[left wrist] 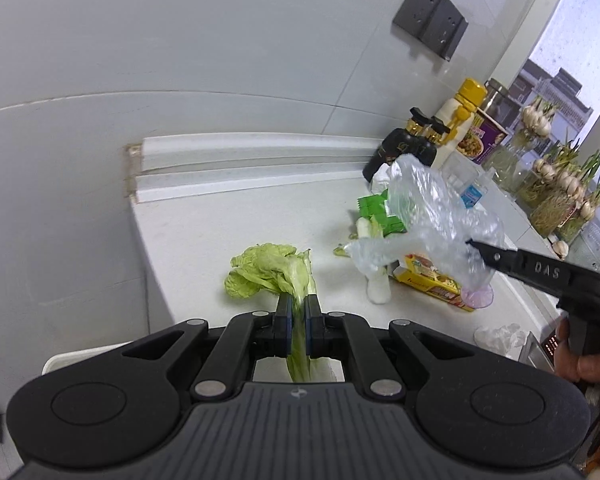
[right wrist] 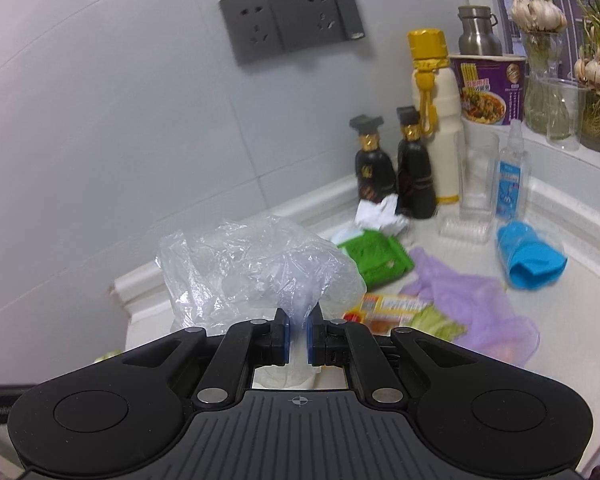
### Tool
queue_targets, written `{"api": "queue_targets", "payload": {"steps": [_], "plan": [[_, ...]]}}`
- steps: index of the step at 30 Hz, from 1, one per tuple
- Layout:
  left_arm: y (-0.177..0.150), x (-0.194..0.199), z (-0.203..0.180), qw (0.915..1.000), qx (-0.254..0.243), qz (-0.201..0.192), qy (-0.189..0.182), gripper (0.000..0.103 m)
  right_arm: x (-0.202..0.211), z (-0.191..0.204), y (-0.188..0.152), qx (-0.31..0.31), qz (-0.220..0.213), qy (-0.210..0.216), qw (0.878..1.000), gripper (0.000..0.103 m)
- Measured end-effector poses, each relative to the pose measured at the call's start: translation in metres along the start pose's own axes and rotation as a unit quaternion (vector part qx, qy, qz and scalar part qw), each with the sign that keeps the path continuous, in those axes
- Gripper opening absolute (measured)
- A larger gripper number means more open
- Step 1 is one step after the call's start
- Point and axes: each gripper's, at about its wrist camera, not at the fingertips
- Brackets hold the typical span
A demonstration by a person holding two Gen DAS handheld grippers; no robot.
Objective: Collect trash
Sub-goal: 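Carry the cabbage leaf and clear bag in both grippers over the white bin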
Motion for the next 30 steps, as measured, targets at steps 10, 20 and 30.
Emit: {"api": "queue_targets", "payload": {"steps": [10,20,30], "plan": [[-0.019,0.023,0.034,0.9993,0.036,-0.003,0.008,0.005,0.008,0.038,-0.046,-0.004,0.036,0.009,0.999,0.006],[-0.031,0.045,0.065,0.9970,0.073,-0.012,0.024,0.005,0.011,0.068,-0.080,-0.030,0.068,0.042,0.996,0.006],[-0.040,0.060,0.104,0.9899,0.129,-0.027,0.053,0.005,-0.003,0.116,-0.086,0.004,0.103,0.096,0.990,0.006]]}}
Point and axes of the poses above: each gripper's, at about its wrist camera, not at the fingertips, and x roughly against the way its jaws point, z to its left, y to its top, and after that the axes turned 6 degrees about y, right-handed
